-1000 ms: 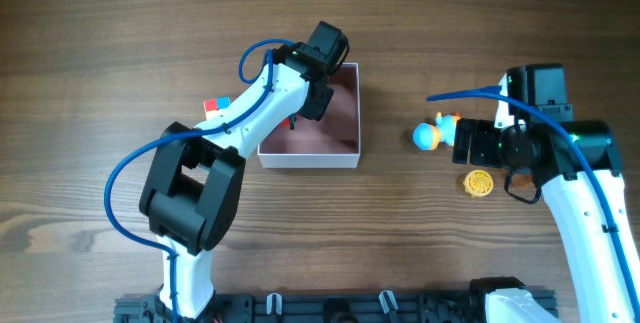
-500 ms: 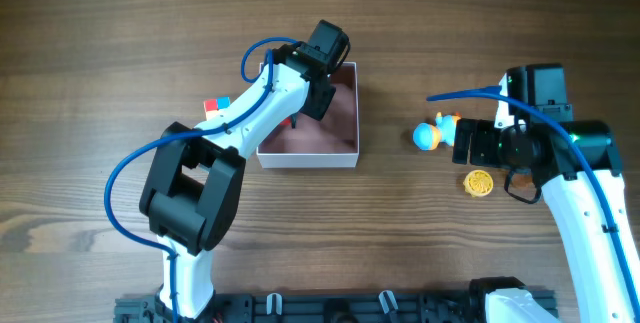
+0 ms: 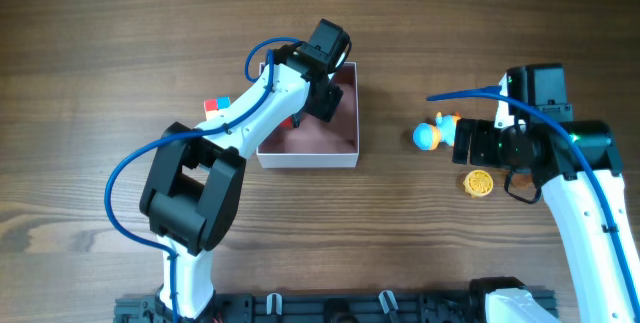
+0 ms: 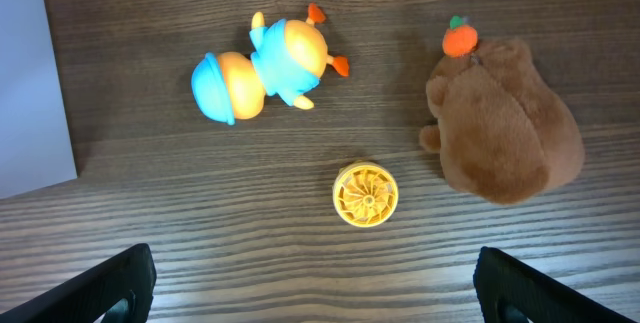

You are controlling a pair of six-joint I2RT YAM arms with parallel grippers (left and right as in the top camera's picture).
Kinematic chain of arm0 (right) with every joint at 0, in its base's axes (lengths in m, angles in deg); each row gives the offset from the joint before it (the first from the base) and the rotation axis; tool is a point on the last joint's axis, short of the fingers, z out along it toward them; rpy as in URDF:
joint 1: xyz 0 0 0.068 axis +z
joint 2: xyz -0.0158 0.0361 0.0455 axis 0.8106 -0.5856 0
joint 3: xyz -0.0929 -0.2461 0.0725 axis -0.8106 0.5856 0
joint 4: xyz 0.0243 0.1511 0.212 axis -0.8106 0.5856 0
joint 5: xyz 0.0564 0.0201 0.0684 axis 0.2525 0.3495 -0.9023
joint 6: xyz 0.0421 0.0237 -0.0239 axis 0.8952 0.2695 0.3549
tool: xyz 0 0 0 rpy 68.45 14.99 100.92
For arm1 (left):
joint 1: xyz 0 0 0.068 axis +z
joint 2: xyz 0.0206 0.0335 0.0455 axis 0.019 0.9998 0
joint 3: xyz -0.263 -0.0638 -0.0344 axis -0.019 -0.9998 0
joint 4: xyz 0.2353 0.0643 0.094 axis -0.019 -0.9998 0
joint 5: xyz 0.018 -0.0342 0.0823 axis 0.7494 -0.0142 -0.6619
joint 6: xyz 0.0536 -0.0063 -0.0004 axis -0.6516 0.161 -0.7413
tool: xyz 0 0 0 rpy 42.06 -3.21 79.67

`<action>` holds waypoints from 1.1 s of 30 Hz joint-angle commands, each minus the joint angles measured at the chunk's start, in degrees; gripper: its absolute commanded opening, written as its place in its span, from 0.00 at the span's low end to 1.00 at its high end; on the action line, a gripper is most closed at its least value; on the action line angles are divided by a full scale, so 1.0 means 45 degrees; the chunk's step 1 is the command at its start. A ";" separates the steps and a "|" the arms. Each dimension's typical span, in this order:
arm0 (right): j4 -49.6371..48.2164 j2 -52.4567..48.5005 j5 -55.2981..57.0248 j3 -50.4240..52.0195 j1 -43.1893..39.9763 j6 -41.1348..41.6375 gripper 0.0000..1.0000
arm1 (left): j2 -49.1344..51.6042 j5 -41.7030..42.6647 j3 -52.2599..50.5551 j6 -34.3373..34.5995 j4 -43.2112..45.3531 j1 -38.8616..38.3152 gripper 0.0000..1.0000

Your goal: Pack container

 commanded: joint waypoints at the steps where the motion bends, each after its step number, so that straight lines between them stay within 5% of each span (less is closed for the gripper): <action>1: 0.0053 0.0019 0.0223 -0.0306 -0.0029 0.0068 1.00 | 0.0126 0.0481 -0.0029 -0.0058 0.0049 -0.0049 0.75; 11: 0.0063 0.0019 0.0223 -0.0306 -0.0029 0.0068 1.00 | -0.3172 0.0316 0.0413 0.0083 -0.0894 0.0185 0.81; 15: 0.0039 0.0019 0.0223 -0.0306 -0.0029 0.0073 1.00 | -0.6130 0.0277 0.0413 0.0719 -0.2399 0.1695 0.96; 17: 0.0039 0.0019 0.0223 -0.0306 -0.0029 0.0073 1.00 | -0.6445 0.0282 0.0403 0.2526 -0.3536 0.3303 0.99; 19: 0.0039 0.0019 0.0219 -0.0306 -0.0029 0.0073 1.00 | -0.6071 0.0607 -0.0024 0.4206 -0.4061 0.4949 1.00; 23: 0.0049 0.0019 0.0219 -0.0306 -0.0029 0.0078 1.00 | -0.4347 0.1991 -0.1379 0.4677 -0.3682 0.6581 1.00; 33: 0.0049 0.0019 0.0219 -0.0306 -0.0029 0.0073 1.00 | -0.0466 0.2093 -0.1846 0.4673 -0.2157 0.6261 0.96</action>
